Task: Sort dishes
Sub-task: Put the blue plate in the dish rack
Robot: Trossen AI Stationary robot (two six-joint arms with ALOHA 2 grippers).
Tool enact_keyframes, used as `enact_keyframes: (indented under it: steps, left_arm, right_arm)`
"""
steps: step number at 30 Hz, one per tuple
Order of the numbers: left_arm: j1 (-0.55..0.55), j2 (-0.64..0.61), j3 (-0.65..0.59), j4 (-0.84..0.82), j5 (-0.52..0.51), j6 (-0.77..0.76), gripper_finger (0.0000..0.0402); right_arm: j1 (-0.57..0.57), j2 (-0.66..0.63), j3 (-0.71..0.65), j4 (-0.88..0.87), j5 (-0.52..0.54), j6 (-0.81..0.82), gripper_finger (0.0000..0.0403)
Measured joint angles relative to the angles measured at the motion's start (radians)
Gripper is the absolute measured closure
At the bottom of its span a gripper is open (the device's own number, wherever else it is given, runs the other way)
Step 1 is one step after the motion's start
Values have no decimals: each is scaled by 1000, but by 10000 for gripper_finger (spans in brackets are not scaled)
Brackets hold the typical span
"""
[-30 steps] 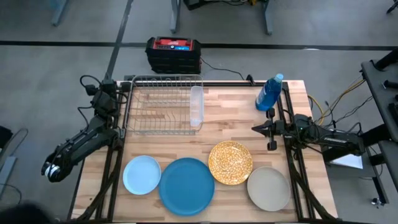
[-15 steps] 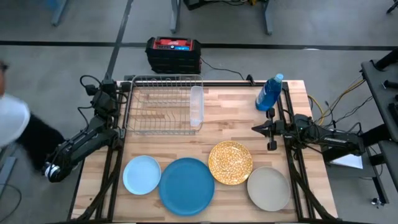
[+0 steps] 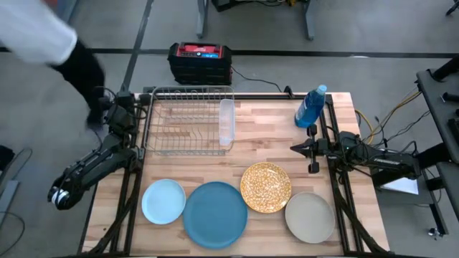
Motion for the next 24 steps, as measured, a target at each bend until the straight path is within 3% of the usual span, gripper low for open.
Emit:
enact_keyframes:
  steps: [5, 8, 11, 15, 24]
  left_arm:
    - [-59, -7, 62, -28, -20, -387, 401]
    - [-110, -31, 121, -56, 0, -425, 401]
    - [-151, -40, 184, -63, 98, -409, 401]
    - [-194, -41, 292, -126, 319, -398, 401]
    - [-219, 4, 598, -311, 1038, -470, 401]
  right_arm:
    - [0, 0, 0, 2, 0, -13, 401]
    - [0, 0, 0, 4, 0, 7, 401]
    - [0, 0, 0, 6, 0, 23, 401]
    - [0, 0, 0, 5, 0, 25, 401]
    - [0, 0, 0, 5, 0, 26, 401]
